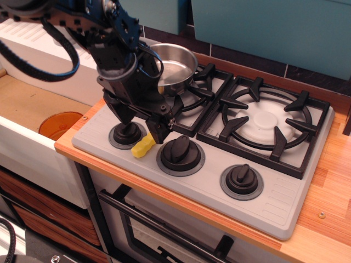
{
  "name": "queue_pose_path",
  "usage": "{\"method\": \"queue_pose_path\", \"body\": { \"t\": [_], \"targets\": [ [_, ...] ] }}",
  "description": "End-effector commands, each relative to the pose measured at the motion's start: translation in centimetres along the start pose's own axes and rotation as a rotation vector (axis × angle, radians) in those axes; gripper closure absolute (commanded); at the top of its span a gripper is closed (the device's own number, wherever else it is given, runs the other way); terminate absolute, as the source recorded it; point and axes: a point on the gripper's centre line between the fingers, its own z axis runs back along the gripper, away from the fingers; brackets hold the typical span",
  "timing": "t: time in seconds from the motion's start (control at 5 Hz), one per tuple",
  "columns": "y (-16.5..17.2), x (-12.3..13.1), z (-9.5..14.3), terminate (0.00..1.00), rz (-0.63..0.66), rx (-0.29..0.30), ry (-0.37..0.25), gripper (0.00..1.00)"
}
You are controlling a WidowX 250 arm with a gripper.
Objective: Put fry in pot or pan an put pot or pan on stove
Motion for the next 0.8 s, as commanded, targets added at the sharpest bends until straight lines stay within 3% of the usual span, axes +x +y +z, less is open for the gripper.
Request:
{"method": "queue_pose_path", "body": {
  "t": [0.0,0.6],
  "targets": [
    [0.9,1.5,-2.1,0.0,-0.043,0.005,-0.073,0.0],
    [2.1,3.0,-3.3,0.0,-0.086,0.005,-0.081,0.0]
  ]
}}
